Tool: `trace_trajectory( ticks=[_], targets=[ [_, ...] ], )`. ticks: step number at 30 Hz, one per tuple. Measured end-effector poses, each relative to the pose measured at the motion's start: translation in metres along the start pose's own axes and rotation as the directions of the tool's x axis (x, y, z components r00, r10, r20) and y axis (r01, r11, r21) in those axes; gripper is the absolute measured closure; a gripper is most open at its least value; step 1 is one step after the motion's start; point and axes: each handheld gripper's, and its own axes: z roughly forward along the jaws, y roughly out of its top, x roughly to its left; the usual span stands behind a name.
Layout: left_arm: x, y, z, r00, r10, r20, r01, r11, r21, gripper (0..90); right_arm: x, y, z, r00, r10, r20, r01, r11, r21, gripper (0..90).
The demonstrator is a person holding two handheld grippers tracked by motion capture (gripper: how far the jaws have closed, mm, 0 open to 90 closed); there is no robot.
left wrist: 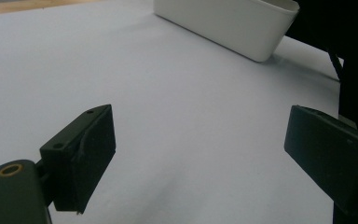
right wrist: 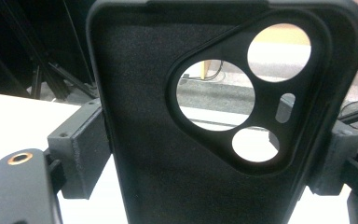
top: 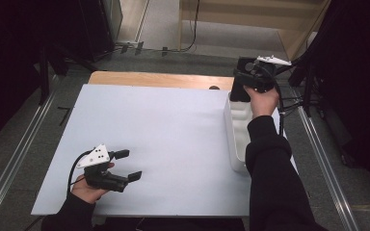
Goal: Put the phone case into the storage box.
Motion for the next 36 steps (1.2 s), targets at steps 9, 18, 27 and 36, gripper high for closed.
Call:
trace_trajectory(
  ticks=[9,18,27,36],
  targets=[
    [0.000,-0.001,-0.001,1.0000,0.000,0.001,0.000,1.0000,-0.001,8.8,-0.002,-0.009,0.006,0.9999,0.000,-0.014,0.000,1.0000,0.005,14.2],
    [-0.001,-0.001,-0.001,1.0000,-0.001,0.000,0.001,1.0000,0.003,8.8,-0.004,-0.020,0.011,0.9999,0.007,-0.015,-0.007,0.9998,0.018,14.2],
    [-0.001,-0.001,-0.001,1.0000,-0.003,-0.001,0.003,1.0000,0.001,8.8,-0.007,-0.034,0.017,0.9997,0.017,-0.015,-0.016,0.9991,0.040,14.0],
    [-0.001,-0.001,-0.002,1.0000,-0.006,-0.003,0.006,1.0000,0.001,8.8,-0.008,-0.046,0.021,0.9995,0.026,-0.015,-0.025,0.9961,0.085,13.6]
  ],
)
